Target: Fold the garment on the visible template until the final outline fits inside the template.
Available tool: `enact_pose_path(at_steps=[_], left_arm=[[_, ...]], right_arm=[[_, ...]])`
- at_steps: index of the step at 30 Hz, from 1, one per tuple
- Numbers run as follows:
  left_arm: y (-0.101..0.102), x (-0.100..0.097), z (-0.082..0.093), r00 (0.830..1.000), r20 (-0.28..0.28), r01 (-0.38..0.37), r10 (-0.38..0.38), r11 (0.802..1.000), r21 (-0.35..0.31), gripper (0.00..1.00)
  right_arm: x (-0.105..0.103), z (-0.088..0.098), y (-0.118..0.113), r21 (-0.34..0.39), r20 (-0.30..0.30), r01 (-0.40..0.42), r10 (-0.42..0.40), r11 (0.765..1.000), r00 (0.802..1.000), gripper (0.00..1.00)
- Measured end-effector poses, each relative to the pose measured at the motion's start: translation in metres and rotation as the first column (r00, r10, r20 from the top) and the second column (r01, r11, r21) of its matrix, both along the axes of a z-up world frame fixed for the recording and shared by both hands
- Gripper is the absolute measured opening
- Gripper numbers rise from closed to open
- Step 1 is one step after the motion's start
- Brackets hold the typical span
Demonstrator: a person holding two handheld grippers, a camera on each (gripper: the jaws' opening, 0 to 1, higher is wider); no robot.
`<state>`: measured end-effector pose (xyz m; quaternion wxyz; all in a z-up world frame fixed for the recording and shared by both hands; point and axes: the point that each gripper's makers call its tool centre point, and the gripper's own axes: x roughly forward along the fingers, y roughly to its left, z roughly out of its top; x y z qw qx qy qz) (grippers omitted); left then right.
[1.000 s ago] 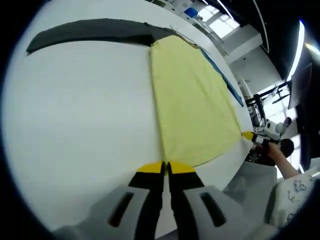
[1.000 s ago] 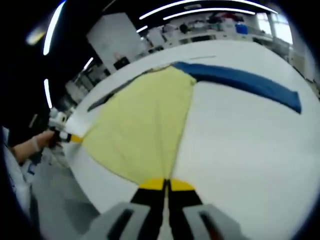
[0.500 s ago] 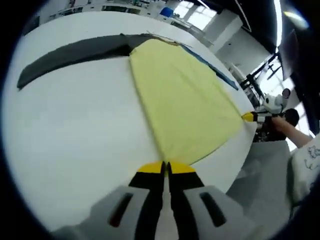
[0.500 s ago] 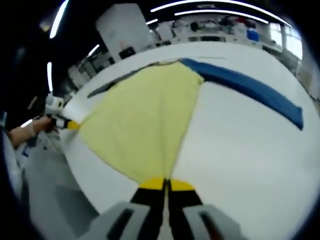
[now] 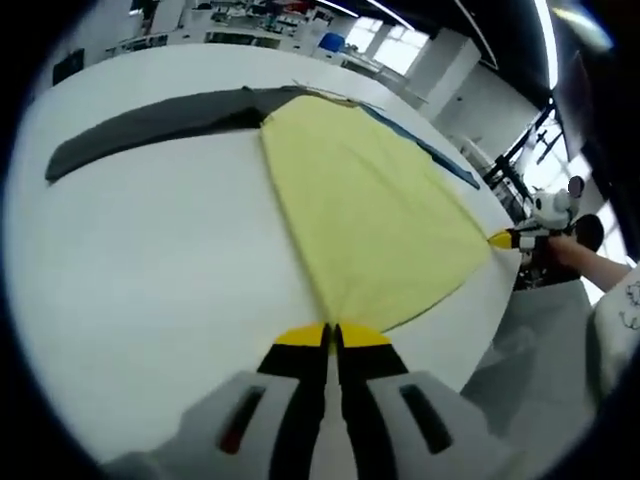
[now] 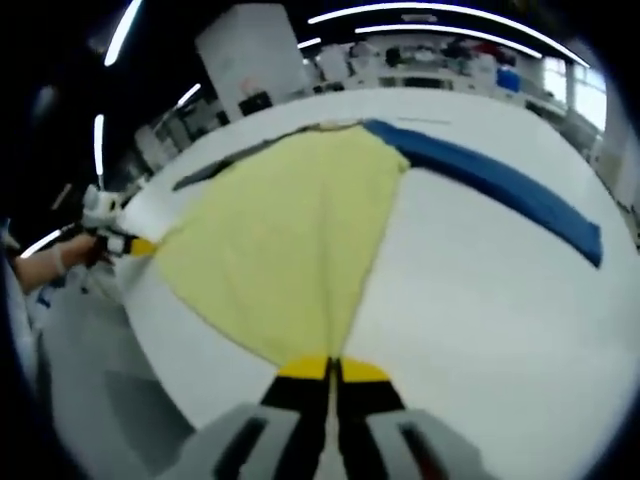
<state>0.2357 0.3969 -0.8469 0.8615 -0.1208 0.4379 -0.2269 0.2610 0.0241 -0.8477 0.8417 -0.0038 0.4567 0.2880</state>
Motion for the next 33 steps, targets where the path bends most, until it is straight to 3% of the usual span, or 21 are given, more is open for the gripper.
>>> enact_pose_path(at_steps=[2, 4, 8, 11, 12, 16, 20, 21, 22, 23, 24, 25, 28, 29, 33], left_arm=[[0.000, 0.000, 0.001, 1.000, 0.012, 0.002, -0.001, 1.000, -0.007, 0.00], [-0.002, 0.000, 0.006, 0.999, 0.032, 0.000, 0.001, 1.000, -0.023, 0.00], [-0.004, 0.002, 0.019, 0.993, 0.115, 0.034, -0.031, 0.999, -0.025, 0.03], [-0.001, 0.006, 0.032, 0.985, 0.172, 0.032, -0.027, 0.999, -0.030, 0.09], [0.000, 0.011, 0.039, 0.975, 0.218, 0.038, -0.028, 0.998, -0.042, 0.11], [-0.004, 0.016, 0.055, 0.959, 0.281, 0.039, -0.026, 0.998, -0.041, 0.22], [-0.007, 0.024, 0.071, 0.923, 0.379, 0.081, -0.066, 0.996, -0.023, 0.39], [-0.011, 0.025, 0.077, 0.899, 0.424, 0.122, -0.109, 0.992, -0.003, 0.43], [-0.010, 0.027, 0.080, 0.887, 0.445, 0.130, -0.122, 0.991, 0.015, 0.44], [-0.011, 0.026, 0.081, 0.891, 0.438, 0.130, -0.120, 0.991, 0.006, 0.46], [-0.014, 0.028, 0.087, 0.878, 0.461, 0.148, -0.131, 0.989, -0.001, 0.49], [-0.015, 0.029, 0.089, 0.875, 0.467, 0.147, -0.129, 0.989, -0.002, 0.53], [-0.017, 0.032, 0.091, 0.873, 0.470, 0.150, -0.135, 0.989, 0.005, 0.73], [-0.018, 0.033, 0.093, 0.861, 0.488, 0.157, -0.140, 0.988, 0.007, 0.81], [-0.021, 0.033, 0.093, 0.854, 0.495, 0.179, -0.160, 0.984, 0.010, 0.94]], right_arm=[[-0.001, 0.001, 0.001, 0.018, -0.007, 0.006, -0.006, 1.000, 1.000, 0.01], [-0.002, 0.003, 0.003, 0.044, -0.007, -0.002, 0.003, 0.999, 1.000, 0.09], [0.001, 0.012, 0.007, 0.072, 0.049, -0.006, 0.003, 0.997, 0.999, 0.24], [0.010, 0.024, 0.007, 0.134, 0.083, 0.019, -0.030, 0.991, 0.996, 0.36], [0.014, 0.029, 0.006, 0.157, 0.097, 0.028, -0.044, 0.987, 0.994, 0.40], [0.027, 0.038, -0.004, 0.183, 0.144, 0.052, -0.079, 0.982, 0.986, 0.57], [0.036, 0.047, -0.011, 0.212, 0.160, 0.065, -0.100, 0.975, 0.982, 0.67], [0.037, 0.049, -0.012, 0.213, 0.170, 0.063, -0.101, 0.975, 0.980, 0.69], [0.039, 0.052, -0.014, 0.217, 0.178, 0.063, -0.103, 0.974, 0.979, 0.74], [0.041, 0.053, -0.016, 0.220, 0.185, 0.064, -0.106, 0.973, 0.977, 0.77], [0.044, 0.056, -0.018, 0.221, 0.201, 0.057, -0.103, 0.974, 0.974, 0.80], [0.045, 0.058, -0.019, 0.218, 0.205, 0.059, -0.105, 0.974, 0.973, 0.85], [0.050, 0.060, -0.025, 0.214, 0.218, 0.061, -0.109, 0.975, 0.970, 0.93], [0.052, 0.061, -0.027, 0.213, 0.228, 0.066, -0.115, 0.975, 0.967, 0.95], [0.057, 0.060, -0.035, 0.198, 0.231, 0.072, -0.118, 0.978, 0.966, 0.99]])
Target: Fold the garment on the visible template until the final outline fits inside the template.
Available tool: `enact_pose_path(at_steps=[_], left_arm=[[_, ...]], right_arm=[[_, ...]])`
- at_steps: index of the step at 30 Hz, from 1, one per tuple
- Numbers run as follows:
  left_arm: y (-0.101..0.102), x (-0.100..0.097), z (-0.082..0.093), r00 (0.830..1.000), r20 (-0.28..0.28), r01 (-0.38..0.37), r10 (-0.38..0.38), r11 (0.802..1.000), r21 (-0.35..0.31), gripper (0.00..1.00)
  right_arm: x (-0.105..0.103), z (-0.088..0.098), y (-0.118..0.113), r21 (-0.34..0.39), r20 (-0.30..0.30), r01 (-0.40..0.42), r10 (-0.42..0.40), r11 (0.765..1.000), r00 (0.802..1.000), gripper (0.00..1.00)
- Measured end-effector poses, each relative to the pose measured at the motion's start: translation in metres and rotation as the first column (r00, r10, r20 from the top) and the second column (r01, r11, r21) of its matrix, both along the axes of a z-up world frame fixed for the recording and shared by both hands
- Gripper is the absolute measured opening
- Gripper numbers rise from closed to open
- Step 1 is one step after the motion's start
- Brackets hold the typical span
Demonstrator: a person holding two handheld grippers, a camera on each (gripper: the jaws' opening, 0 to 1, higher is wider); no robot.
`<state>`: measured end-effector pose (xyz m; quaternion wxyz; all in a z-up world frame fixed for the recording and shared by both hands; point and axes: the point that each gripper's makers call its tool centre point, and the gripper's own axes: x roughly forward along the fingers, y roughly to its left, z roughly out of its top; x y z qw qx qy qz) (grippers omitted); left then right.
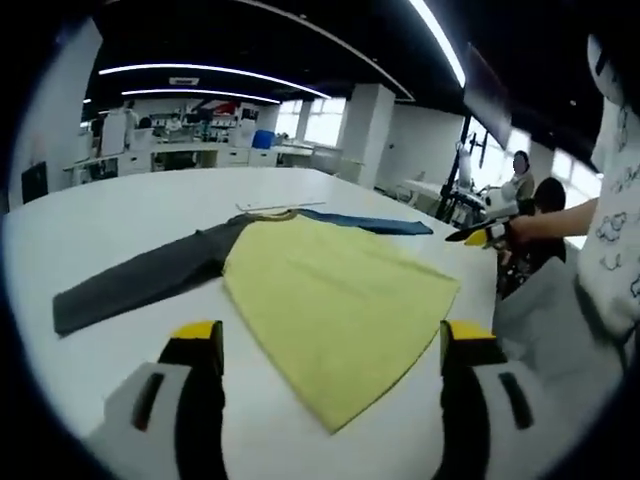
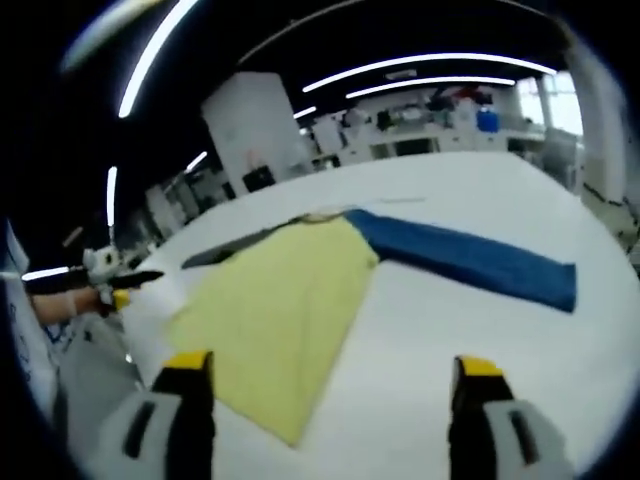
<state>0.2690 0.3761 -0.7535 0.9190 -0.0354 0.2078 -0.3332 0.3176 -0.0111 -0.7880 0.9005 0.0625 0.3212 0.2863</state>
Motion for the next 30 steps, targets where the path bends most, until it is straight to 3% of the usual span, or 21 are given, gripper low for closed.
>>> enact_pose_path(at_steps=[3, 12, 14, 17, 24, 28, 30], left_arm=[[-0.004, -0.001, -0.001, 1.000, -0.009, 0.008, -0.008, 1.000, 0.002, 0.99], [-0.014, -0.006, 0.000, 1.000, -0.026, 0.001, -0.001, 1.000, -0.001, 0.96], [-0.015, -0.007, 0.004, 1.000, -0.024, -0.006, 0.005, 1.000, -0.016, 0.96], [-0.013, -0.007, 0.005, 0.999, -0.035, -0.022, 0.021, 1.000, -0.017, 0.96], [-0.013, -0.012, 0.013, 0.998, -0.031, -0.047, 0.046, 0.998, -0.038, 0.94], [-0.014, -0.019, 0.015, 0.998, -0.036, -0.043, 0.042, 0.999, -0.032, 0.94], [-0.012, -0.020, 0.015, 0.998, -0.036, -0.049, 0.048, 0.999, -0.023, 0.94]], right_arm=[[0.004, -0.003, -0.009, -0.025, -0.001, 0.006, -0.006, 1.000, 1.000, 0.99], [0.028, -0.005, -0.045, -0.078, 0.002, 0.056, -0.056, 0.995, 0.998, 0.96], [0.036, -0.001, -0.057, -0.096, 0.015, 0.084, -0.083, 0.992, 0.996, 0.90], [0.052, 0.005, -0.076, -0.085, 0.046, 0.161, -0.158, 0.983, 0.986, 0.91], [0.090, 0.019, -0.138, -0.060, 0.093, 0.348, -0.342, 0.935, 0.935, 0.74], [0.102, 0.017, -0.164, -0.016, 0.073, 0.439, -0.436, 0.898, 0.897, 0.71], [0.105, 0.014, -0.168, -0.013, 0.055, 0.456, -0.455, 0.890, 0.889, 0.67]])
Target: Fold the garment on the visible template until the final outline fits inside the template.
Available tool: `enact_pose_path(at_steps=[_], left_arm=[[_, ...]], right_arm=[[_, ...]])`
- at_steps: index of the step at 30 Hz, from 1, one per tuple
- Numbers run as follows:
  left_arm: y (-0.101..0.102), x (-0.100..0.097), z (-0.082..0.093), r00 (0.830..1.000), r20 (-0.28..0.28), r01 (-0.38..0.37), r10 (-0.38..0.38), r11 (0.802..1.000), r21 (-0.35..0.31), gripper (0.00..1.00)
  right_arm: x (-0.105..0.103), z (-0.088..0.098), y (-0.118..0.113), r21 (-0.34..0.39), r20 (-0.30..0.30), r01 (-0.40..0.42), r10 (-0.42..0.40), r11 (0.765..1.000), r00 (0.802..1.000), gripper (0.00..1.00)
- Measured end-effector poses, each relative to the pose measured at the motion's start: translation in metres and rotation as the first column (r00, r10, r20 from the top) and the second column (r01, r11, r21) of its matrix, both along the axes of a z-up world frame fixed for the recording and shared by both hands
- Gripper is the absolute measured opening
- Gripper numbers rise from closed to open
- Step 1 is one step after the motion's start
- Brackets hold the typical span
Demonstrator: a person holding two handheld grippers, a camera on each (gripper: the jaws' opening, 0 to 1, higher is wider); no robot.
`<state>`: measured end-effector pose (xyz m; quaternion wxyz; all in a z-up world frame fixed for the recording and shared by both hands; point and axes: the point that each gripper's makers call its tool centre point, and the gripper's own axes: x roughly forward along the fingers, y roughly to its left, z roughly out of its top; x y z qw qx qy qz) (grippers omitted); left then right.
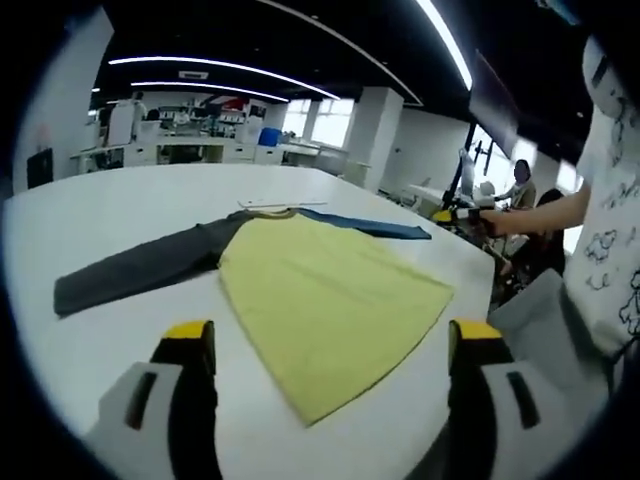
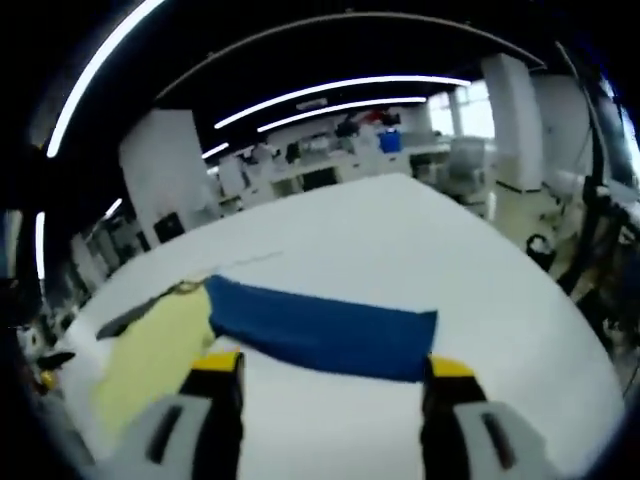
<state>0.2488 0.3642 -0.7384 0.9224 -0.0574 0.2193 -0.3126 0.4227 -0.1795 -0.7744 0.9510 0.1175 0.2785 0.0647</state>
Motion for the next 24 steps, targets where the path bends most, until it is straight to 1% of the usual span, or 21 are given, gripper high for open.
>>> enact_pose_path(at_steps=[1, 2, 4, 5, 7, 9, 11, 12, 13, 14, 17, 18, 19, 20, 22, 24], left_arm=[[0.002, 0.000, -0.001, 1.000, -0.002, -0.004, 0.004, 1.000, 0.002, 0.94], [0.003, -0.001, -0.001, 1.000, -0.005, -0.009, 0.009, 1.000, 0.002, 0.93], [0.005, -0.002, -0.001, 1.000, -0.006, -0.016, 0.016, 1.000, 0.004, 0.93], [0.005, -0.003, -0.001, 1.000, -0.008, -0.020, 0.020, 1.000, 0.003, 0.93], [0.006, -0.005, -0.001, 1.000, -0.014, -0.025, 0.025, 1.000, 0.001, 0.93], [0.006, -0.008, -0.003, 0.999, -0.019, -0.029, 0.029, 1.000, 0.008, 0.92], [0.007, -0.011, -0.005, 0.999, -0.027, -0.035, 0.035, 0.999, 0.008, 0.91], [0.007, -0.012, -0.005, 0.999, -0.029, -0.039, 0.039, 0.999, 0.008, 0.91], [0.009, -0.013, -0.006, 0.999, -0.031, -0.044, 0.044, 0.999, 0.006, 0.90], [0.010, -0.014, -0.006, 0.998, -0.032, -0.048, 0.048, 0.999, 0.006, 0.90], [0.016, -0.013, -0.006, 0.997, -0.024, -0.071, 0.072, 0.997, 0.007, 0.88], [0.018, -0.013, -0.007, 0.996, -0.027, -0.089, 0.089, 0.996, 0.000, 0.87], [0.019, -0.013, -0.007, 0.995, -0.026, -0.094, 0.094, 0.996, 0.000, 0.87], [0.019, -0.013, -0.006, 0.995, -0.019, -0.096, 0.096, 0.995, -0.001, 0.87], [0.020, -0.013, -0.008, 0.994, -0.023, -0.104, 0.103, 0.995, -0.005, 0.85], [0.021, -0.013, -0.011, 0.994, -0.025, -0.108, 0.108, 0.994, -0.001, 0.85]], right_arm=[[0.001, -0.002, -0.002, -0.002, -0.005, 0.005, -0.005, 1.000, 1.000, 0.65], [0.006, -0.006, -0.013, -0.006, -0.017, 0.017, -0.018, 1.000, 1.000, 0.63], [0.009, -0.009, -0.017, -0.001, -0.025, 0.029, -0.029, 1.000, 0.999, 0.64], [0.010, -0.014, -0.020, 0.002, -0.038, 0.042, -0.042, 0.999, 0.998, 0.63], [0.009, -0.018, -0.020, -0.003, -0.058, 0.053, -0.053, 0.999, 0.997, 0.57], [0.009, -0.023, -0.024, -0.017, -0.077, 0.078, -0.079, 0.997, 0.994, 0.46], [0.011, -0.027, -0.023, -0.020, -0.087, 0.097, -0.098, 0.995, 0.991, 0.43], [0.012, -0.030, -0.027, -0.033, -0.093, 0.103, -0.105, 0.994, 0.990, 0.42], [0.012, -0.036, -0.032, -0.060, -0.116, 0.120, -0.126, 0.991, 0.985, 0.41], [0.013, -0.038, -0.032, -0.062, -0.116, 0.124, -0.131, 0.990, 0.985, 0.39], [0.013, -0.052, -0.044, -0.097, -0.156, 0.147, -0.161, 0.984, 0.975, 0.31], [0.012, -0.053, -0.043, -0.092, -0.162, 0.153, -0.166, 0.984, 0.973, 0.29], [0.013, -0.054, -0.043, -0.068, -0.166, 0.166, -0.175, 0.984, 0.970, 0.28], [0.014, -0.055, -0.044, -0.066, -0.166, 0.169, -0.178, 0.983, 0.970, 0.28], [0.016, -0.058, -0.047, -0.076, -0.168, 0.174, -0.184, 0.982, 0.968, 0.26], [0.016, -0.062, -0.047, -0.078, -0.184, 0.172, -0.184, 0.982, 0.966, 0.22]])
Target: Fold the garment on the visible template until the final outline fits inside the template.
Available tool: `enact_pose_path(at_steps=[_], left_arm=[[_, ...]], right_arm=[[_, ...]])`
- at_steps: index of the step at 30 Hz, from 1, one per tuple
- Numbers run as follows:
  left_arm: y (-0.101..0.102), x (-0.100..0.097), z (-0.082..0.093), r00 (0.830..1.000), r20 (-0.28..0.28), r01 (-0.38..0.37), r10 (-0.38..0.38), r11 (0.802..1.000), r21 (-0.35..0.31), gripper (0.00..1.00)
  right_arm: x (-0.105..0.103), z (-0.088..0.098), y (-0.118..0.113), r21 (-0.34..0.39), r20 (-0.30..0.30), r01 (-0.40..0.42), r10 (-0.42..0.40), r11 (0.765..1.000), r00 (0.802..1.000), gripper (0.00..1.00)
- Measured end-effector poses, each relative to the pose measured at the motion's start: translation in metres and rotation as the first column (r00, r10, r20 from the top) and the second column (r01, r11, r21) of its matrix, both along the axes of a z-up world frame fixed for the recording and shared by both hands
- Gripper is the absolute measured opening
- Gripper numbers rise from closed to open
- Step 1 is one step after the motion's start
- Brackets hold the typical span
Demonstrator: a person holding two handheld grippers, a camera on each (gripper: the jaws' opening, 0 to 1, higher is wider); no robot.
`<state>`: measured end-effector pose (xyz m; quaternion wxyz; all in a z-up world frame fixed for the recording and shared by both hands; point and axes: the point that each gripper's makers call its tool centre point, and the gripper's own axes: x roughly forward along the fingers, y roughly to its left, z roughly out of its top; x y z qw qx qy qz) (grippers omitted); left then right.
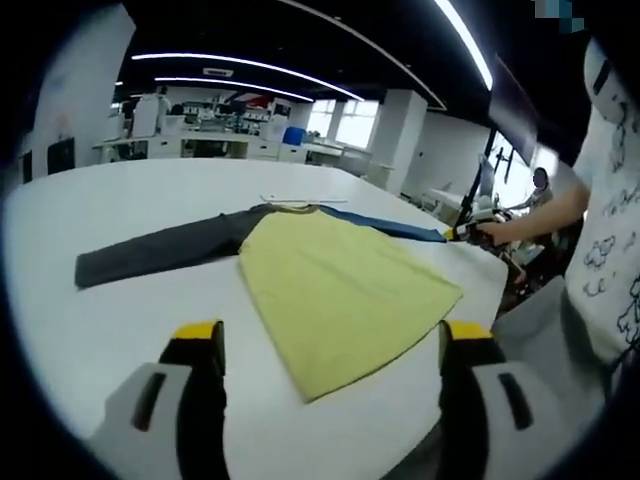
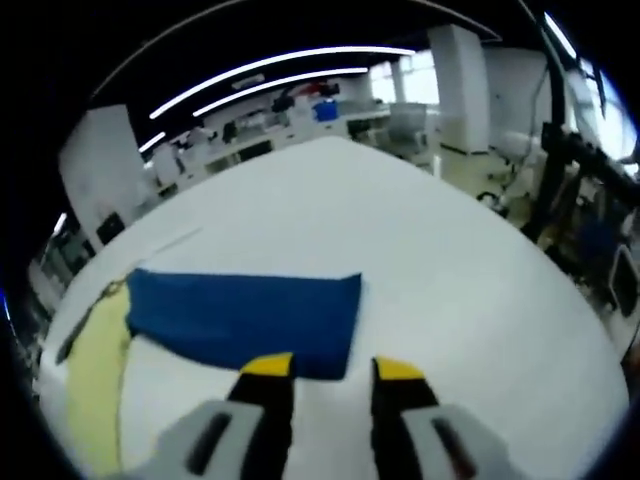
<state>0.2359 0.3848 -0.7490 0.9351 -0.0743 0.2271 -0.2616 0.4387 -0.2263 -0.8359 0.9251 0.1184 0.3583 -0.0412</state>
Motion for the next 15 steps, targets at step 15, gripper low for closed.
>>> enact_pose_path(at_steps=[15], left_arm=[[-0.015, 0.004, -0.003, 1.000, 0.001, 0.011, -0.011, 1.000, -0.015, 0.81]], right_arm=[[0.005, 0.016, 0.004, -0.043, 0.029, -0.024, 0.025, 0.999, 0.999, 0.00]])
